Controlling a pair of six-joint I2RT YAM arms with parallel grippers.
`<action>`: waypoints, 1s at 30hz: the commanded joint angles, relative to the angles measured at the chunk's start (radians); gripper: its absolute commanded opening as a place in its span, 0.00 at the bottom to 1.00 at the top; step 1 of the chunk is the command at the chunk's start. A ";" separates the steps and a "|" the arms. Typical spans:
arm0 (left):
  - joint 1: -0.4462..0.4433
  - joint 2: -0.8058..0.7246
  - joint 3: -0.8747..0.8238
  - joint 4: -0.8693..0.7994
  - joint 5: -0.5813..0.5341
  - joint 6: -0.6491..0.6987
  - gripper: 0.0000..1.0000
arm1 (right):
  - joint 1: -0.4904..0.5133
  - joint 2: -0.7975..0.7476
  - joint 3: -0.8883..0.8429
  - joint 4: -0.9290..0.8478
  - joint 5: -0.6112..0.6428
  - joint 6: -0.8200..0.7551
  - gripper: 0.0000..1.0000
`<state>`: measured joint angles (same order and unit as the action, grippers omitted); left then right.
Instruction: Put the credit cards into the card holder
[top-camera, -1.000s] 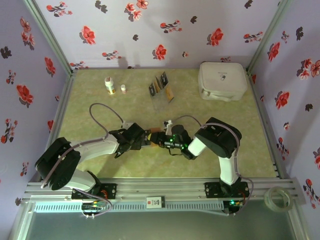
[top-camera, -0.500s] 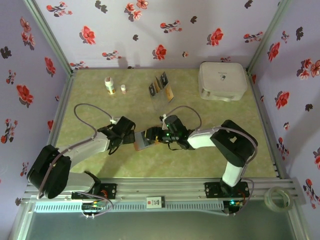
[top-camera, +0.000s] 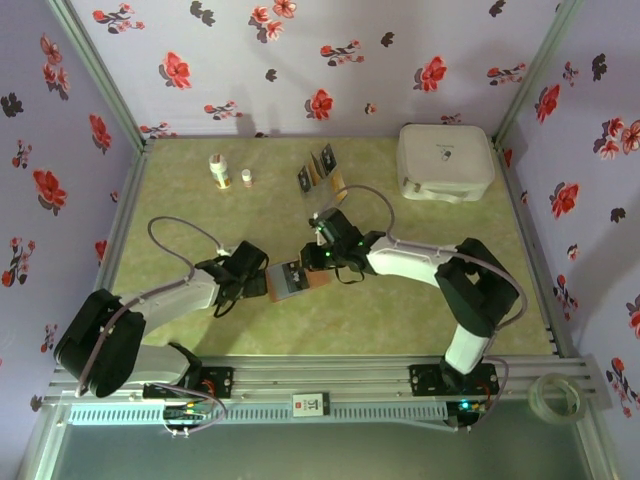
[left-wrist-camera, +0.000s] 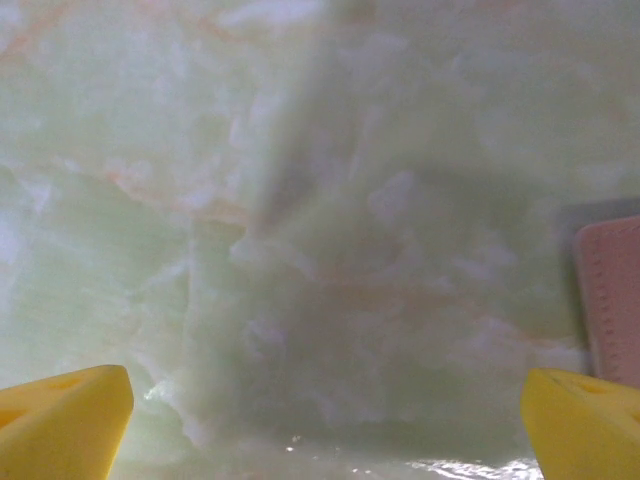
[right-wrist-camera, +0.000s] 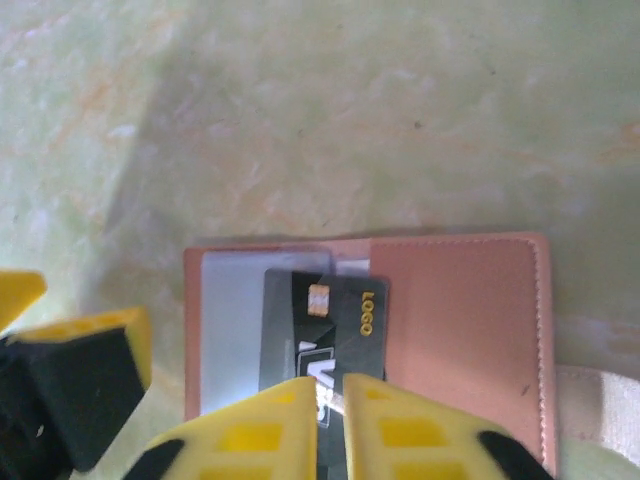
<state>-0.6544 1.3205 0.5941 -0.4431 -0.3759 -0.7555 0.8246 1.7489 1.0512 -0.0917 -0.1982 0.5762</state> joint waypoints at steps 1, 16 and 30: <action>-0.007 -0.007 -0.013 -0.023 -0.001 -0.042 1.00 | -0.004 0.058 0.041 -0.133 0.050 -0.081 0.07; -0.016 0.083 0.025 -0.013 -0.004 -0.007 1.00 | -0.002 0.140 0.087 -0.123 0.021 -0.074 0.02; -0.016 0.108 0.022 0.007 -0.005 0.008 1.00 | 0.019 0.195 0.141 -0.132 0.000 -0.061 0.01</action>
<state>-0.6659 1.3926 0.6147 -0.4339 -0.3740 -0.7719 0.8318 1.9251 1.1656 -0.2012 -0.1867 0.5159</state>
